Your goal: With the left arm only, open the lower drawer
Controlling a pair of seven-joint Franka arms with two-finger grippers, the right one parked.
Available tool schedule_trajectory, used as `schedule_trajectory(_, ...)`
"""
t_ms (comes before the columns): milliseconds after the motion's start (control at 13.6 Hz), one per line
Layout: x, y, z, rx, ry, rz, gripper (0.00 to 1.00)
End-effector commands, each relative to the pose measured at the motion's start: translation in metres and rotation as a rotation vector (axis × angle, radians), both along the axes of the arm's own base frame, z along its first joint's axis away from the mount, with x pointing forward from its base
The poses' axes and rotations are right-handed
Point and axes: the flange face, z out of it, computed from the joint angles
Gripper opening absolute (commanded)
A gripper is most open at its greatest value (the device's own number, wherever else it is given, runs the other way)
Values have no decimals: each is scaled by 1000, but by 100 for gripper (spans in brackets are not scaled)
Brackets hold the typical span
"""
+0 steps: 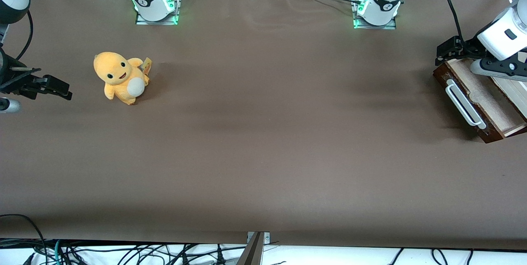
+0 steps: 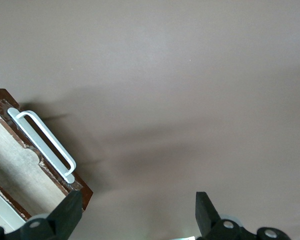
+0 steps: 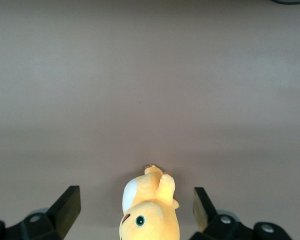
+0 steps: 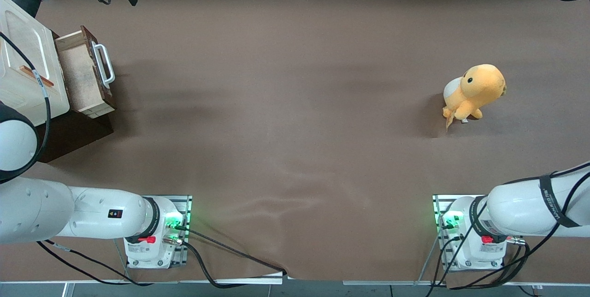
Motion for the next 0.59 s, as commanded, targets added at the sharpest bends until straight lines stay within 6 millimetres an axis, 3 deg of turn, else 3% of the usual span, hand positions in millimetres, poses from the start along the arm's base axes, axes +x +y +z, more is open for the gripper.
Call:
schedule_trajectory(0,-2,2,1,20,-12,-3,100)
schedule_trajectory(514,1,-2,-4,16,-4,42,100)
